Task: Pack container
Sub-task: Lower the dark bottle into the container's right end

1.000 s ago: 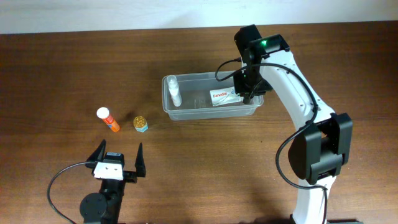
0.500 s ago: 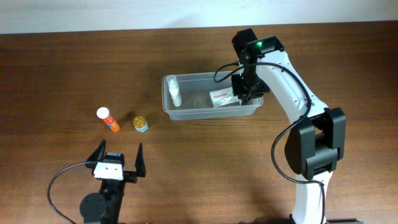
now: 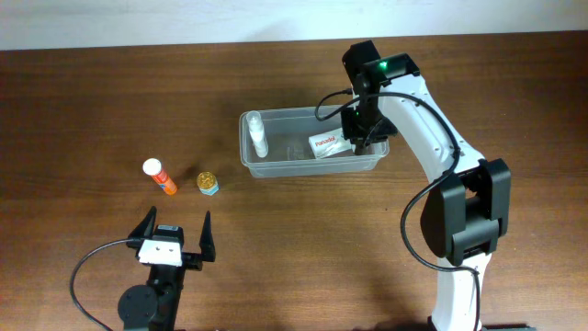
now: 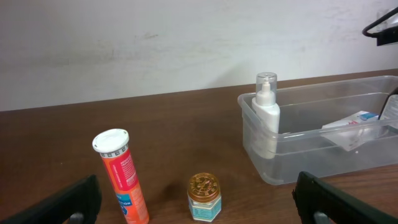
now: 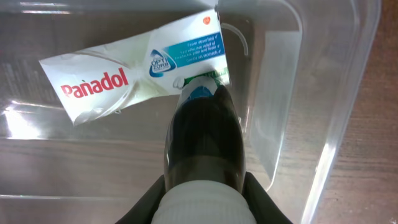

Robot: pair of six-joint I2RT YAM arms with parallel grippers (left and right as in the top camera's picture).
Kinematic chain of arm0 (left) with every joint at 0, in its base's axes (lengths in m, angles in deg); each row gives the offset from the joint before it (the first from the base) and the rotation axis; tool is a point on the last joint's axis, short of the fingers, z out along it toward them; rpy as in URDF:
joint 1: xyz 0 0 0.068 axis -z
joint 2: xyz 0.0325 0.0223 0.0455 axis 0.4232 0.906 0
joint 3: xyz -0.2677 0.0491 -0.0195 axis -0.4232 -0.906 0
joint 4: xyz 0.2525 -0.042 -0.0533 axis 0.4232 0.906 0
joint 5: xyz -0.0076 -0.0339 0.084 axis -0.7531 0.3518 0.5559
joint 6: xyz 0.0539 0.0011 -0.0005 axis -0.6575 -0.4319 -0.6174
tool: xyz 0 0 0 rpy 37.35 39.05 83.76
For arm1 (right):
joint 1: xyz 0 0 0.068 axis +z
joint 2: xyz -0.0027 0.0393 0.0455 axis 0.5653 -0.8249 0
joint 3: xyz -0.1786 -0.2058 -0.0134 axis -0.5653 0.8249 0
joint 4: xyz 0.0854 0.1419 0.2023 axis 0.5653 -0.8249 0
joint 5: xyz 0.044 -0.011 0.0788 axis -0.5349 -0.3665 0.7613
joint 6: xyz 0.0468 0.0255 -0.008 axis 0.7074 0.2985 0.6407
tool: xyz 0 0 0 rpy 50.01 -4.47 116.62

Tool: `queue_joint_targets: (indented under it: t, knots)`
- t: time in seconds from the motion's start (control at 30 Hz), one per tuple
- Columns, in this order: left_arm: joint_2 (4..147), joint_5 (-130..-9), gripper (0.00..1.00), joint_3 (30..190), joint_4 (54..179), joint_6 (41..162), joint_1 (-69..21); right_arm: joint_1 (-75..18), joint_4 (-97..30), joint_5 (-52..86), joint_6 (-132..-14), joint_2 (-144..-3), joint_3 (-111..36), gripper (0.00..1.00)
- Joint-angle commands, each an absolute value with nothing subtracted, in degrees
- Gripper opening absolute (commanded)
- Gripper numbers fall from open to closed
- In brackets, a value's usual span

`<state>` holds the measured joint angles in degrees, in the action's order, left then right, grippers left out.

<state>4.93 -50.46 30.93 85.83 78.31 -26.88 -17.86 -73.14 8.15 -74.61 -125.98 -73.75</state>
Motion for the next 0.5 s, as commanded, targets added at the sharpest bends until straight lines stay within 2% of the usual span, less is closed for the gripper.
queue_joint_targets:
  t: [0.0, 0.47]
  knots:
    - [4.58, -51.27, 0.99, 30.71, 85.89, 77.64, -27.01, -17.60, -71.91, 8.58, -73.89, -126.11, -73.51, 0.28]
    - [4.58, -51.27, 0.99, 30.71, 85.89, 77.64, -27.01, -19.70, -74.19, 8.50, -73.94, -126.20, -73.51, 0.28]
